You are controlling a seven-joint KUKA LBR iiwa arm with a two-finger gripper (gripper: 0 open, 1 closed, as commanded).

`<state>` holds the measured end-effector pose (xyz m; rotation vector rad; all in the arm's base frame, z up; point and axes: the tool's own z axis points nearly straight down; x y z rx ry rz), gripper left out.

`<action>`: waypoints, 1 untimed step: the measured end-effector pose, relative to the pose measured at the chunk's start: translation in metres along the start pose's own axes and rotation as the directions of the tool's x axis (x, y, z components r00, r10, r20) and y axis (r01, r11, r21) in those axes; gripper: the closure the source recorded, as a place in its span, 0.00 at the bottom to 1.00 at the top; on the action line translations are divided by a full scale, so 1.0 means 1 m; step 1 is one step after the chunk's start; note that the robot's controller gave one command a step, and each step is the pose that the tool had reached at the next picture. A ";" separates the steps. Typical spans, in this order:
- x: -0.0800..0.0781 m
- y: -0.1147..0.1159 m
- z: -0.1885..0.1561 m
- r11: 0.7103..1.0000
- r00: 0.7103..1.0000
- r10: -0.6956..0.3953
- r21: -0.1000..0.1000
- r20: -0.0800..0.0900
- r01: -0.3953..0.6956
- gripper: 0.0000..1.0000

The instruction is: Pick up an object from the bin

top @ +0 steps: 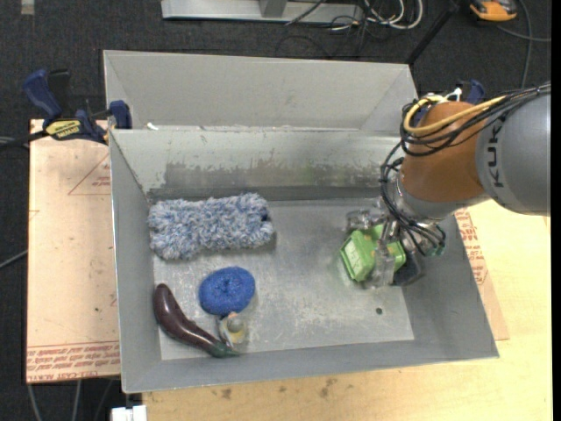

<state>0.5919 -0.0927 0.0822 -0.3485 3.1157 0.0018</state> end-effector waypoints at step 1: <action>0.018 -0.016 -0.141 0.999 0.999 -0.051 0.002 -0.002 0.051 1.00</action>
Offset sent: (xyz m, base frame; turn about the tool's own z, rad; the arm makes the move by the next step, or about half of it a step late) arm 0.0000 0.0000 0.0000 0.0000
